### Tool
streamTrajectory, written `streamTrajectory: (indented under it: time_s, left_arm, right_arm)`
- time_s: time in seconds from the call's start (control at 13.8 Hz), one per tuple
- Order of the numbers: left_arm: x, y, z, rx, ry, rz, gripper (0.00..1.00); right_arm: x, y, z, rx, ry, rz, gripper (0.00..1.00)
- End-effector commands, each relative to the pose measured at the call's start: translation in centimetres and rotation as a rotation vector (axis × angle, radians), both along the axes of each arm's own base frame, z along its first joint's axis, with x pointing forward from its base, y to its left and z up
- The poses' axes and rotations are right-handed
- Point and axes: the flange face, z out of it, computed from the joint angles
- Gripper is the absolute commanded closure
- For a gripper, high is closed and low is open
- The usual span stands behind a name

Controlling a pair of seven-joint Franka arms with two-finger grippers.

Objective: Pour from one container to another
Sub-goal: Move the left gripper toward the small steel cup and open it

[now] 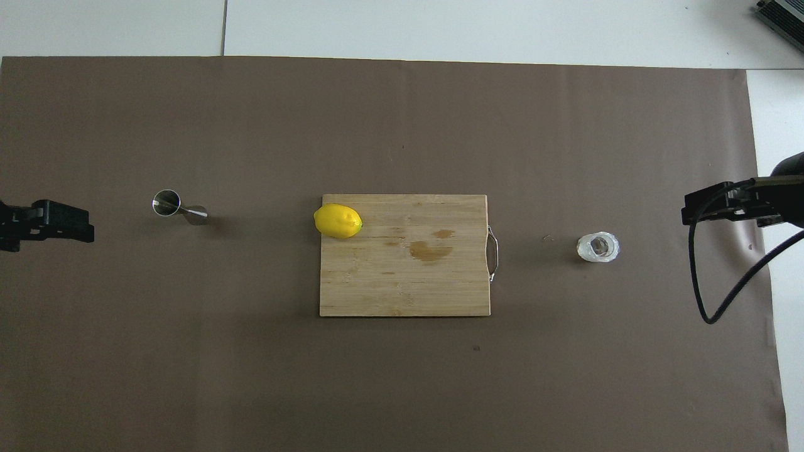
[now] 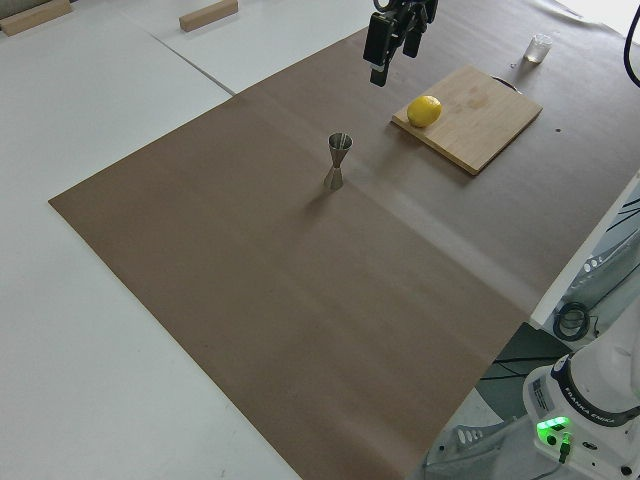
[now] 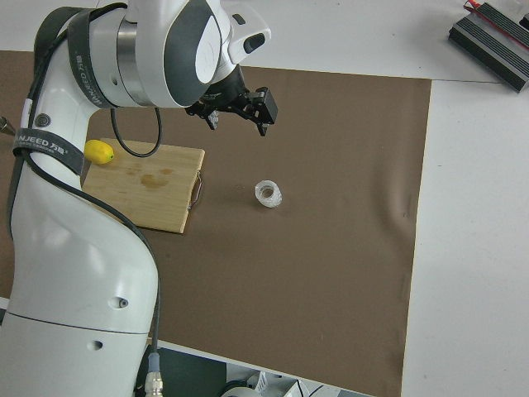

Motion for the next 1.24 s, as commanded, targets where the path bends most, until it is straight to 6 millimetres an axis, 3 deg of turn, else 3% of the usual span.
streamTrajectory:
  time_s: [0.0,0.15,0.44,0.51,0.65,0.8,0.94,1.09,1.16]
  left_arm:
    - [-2.0,0.3,-1.5,-0.005,-0.048,0.013,0.0]
    - [-1.2,2.0,-2.4,-0.048,-0.071,0.064,0.0]
    - [1.0,5.5,-6.5,-0.221,-0.002,0.263,0.0]
    - [1.9,6.4,-7.8,-0.301,0.038,0.342,0.0]
    - [4.0,7.8,-8.7,-0.448,0.07,0.442,0.0]
    - [5.2,9.2,-10.8,-0.497,0.139,0.584,0.0]
    - [5.1,10.5,-13.2,-0.539,0.267,0.747,0.0]
    - [5.0,10.4,-15.9,-0.534,0.472,0.952,0.0]
    - [5.2,11.1,-16.3,-0.533,0.556,1.075,0.0]
  right_arm:
    - [-0.6,-0.2,0.1,0.026,0.001,0.009,0.0]
    - [-0.6,-0.2,0.1,0.026,0.001,0.009,0.0]
    - [-0.6,-0.3,0.1,0.026,0.001,0.008,0.0]
    - [-0.6,-0.2,0.1,0.026,0.001,0.009,0.0]
    - [-0.6,-0.3,0.1,0.026,0.001,0.008,0.0]
    - [-0.6,-0.2,0.1,0.026,-0.001,0.009,0.0]
    - [-0.6,-0.3,0.0,0.025,0.002,0.009,0.0]
    - [-0.6,-0.3,0.0,0.025,0.002,0.008,0.0]
    - [-0.6,-0.3,0.0,0.026,0.002,0.008,0.0]
